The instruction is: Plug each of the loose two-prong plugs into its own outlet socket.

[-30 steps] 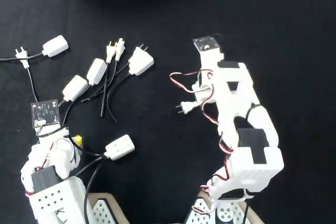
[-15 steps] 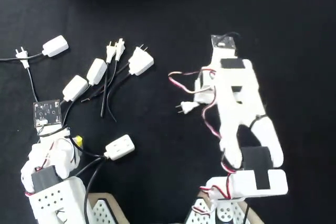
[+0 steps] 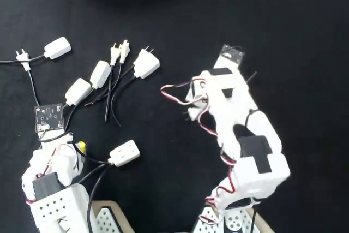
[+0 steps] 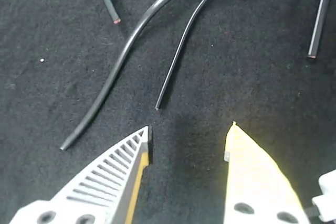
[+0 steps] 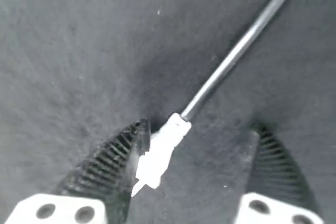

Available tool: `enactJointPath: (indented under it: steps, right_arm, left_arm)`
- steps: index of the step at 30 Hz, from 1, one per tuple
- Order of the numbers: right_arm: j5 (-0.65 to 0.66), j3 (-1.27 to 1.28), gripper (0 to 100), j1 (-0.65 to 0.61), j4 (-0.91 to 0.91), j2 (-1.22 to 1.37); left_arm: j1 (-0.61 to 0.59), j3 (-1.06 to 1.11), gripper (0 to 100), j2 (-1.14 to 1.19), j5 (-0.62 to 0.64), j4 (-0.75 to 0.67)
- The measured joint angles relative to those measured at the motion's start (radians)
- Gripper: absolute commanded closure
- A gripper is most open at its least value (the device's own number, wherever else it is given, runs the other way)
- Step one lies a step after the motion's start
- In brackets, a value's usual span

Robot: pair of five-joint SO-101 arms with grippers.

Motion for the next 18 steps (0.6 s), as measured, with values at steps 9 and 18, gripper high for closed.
enactJointPath:
  steps: [9,18]
  right_arm:
    - [-0.009,-0.043,78.1,-0.018,0.006,0.055]
    - [0.068,-0.078,97.2,0.041,0.115,0.064]
  left_arm:
    - [0.000,0.000,77,0.000,0.000,0.000]
    - [0.000,0.000,77,0.000,0.000,0.000]
